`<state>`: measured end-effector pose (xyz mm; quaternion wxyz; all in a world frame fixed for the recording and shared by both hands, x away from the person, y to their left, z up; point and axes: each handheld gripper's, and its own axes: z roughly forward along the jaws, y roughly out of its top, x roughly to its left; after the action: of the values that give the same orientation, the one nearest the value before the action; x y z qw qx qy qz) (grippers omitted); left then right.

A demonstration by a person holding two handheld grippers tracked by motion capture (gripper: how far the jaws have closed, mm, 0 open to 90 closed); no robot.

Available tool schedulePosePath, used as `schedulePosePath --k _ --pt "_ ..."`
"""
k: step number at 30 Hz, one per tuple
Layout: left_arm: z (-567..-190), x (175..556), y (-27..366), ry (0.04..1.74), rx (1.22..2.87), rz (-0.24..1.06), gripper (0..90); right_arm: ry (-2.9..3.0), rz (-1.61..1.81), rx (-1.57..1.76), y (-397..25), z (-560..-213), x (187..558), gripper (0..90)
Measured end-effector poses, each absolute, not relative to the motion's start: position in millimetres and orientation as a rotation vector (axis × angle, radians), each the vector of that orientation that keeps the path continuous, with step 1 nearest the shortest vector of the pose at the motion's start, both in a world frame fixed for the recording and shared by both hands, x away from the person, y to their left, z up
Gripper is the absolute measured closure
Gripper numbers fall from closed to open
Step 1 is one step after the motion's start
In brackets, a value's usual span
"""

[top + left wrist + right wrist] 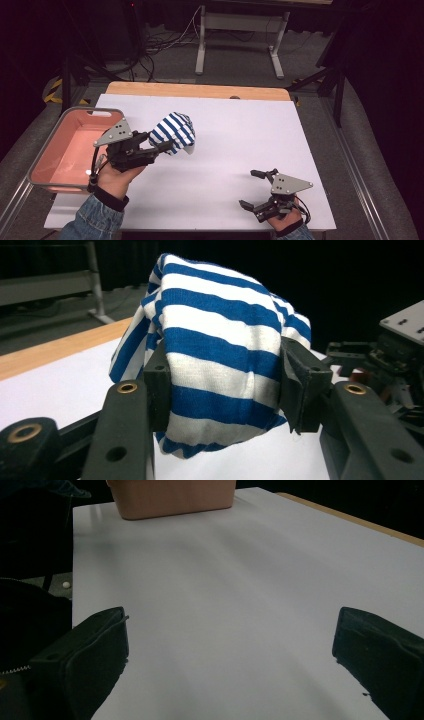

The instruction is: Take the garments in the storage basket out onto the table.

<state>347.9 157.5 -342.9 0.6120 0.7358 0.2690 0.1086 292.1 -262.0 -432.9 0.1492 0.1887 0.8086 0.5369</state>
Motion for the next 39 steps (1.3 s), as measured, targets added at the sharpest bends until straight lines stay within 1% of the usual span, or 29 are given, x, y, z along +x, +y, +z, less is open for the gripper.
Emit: schedulePosePath --k 13,21,31,39 --pt "-369 350 130 0.602 1.709 0.198 50.0 2.323 1.545 0.54 -262 -433 292 2.1" --pt "-384 354 117 0.606 1.73 0.196 50.0 2.323 1.546 0.536 -262 -433 292 2.1" --pt "-401 361 109 0.635 1.779 0.207 50.0 2.324 1.546 0.536 -262 -433 291 2.1" --pt "-409 364 104 0.655 1.808 0.183 49.9 2.326 1.547 0.534 -262 -433 292 2.1"
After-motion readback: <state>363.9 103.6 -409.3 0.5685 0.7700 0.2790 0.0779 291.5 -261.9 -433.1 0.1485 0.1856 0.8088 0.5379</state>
